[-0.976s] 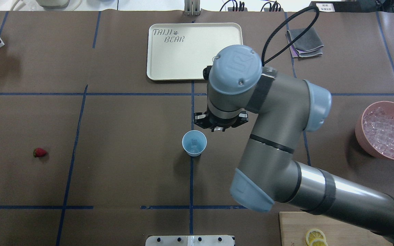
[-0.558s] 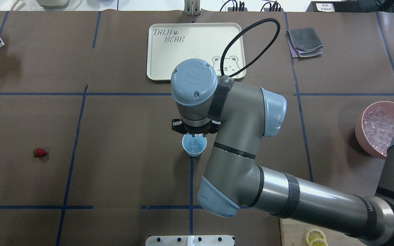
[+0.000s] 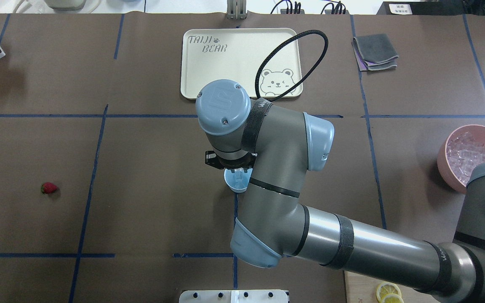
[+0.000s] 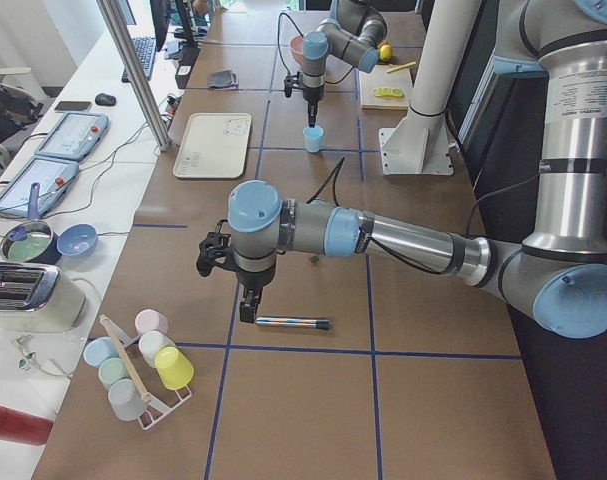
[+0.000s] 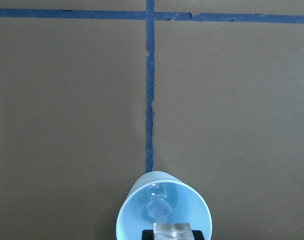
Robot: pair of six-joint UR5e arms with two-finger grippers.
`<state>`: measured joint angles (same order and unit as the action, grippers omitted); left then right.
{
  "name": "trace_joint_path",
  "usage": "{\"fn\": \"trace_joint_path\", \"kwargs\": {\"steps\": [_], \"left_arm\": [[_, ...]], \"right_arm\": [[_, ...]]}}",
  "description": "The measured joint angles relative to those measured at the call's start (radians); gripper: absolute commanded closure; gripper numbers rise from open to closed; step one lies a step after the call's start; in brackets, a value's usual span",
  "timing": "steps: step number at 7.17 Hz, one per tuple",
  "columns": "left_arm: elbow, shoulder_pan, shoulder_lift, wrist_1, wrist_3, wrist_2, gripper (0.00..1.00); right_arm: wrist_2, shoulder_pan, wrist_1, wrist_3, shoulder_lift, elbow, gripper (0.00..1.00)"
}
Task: Mash ice and strawberries in cup
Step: 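Open the right gripper to drop the ice cube into the cup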
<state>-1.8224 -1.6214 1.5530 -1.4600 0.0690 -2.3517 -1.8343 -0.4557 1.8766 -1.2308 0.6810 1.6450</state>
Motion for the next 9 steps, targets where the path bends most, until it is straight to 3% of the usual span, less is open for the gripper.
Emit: {"fn": "trace_joint_path", "kwargs": {"steps": [1, 4, 7, 9], "left_arm": [[0.001, 0.000, 0.001, 0.001, 0.000, 0.000, 0.00], [0.004, 0.000, 0.001, 0.001, 0.000, 0.000, 0.00], [-0.005, 0.003, 0.006, -0.001, -0.008, 0.013, 0.00], [-0.062, 0.048, 0.007, -0.009, -0.110, 0.053, 0.00]], "right_arm": [[-0.001, 0.001, 0.000, -0.001, 0.002, 0.001, 0.13], [-0.002, 0.003, 0.000, -0.004, 0.005, 0.005, 0.02], [0.000, -0.005, 0.003, -0.004, 0.007, 0.031, 0.01], [-0.008, -0.067, 0.008, 0.008, 0.023, 0.078, 0.01]]}}
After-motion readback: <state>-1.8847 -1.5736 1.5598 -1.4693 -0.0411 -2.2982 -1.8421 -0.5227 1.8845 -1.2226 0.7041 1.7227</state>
